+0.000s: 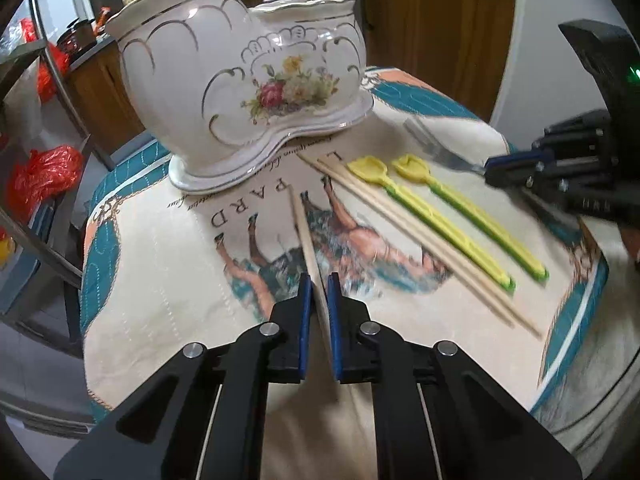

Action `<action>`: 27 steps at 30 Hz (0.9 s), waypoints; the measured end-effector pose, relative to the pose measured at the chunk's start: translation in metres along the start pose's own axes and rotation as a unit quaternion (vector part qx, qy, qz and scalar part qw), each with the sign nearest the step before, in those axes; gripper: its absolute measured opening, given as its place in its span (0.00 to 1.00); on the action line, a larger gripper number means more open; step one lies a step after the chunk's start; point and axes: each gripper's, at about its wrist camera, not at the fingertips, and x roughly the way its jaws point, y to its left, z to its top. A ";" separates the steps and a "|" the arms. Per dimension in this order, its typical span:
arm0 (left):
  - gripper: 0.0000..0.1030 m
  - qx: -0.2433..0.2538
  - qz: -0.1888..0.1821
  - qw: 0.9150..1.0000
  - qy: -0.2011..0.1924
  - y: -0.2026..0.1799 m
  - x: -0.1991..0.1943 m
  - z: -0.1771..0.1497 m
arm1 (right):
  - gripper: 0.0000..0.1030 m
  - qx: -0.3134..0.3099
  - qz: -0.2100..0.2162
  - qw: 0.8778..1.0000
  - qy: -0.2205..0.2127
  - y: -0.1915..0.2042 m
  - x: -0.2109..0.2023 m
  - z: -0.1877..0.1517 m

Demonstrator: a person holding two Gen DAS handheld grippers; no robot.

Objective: Organize utensils
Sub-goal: 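Grasp a chopstick with the left tool while the right tool grasps a silver fork, then carry the chopstick with left while right carries the silver fork above the holder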

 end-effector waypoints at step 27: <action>0.06 -0.023 -0.009 0.995 -0.096 0.013 -0.029 -0.007 | 0.06 -0.009 0.017 0.991 -0.133 0.011 -0.043 -0.013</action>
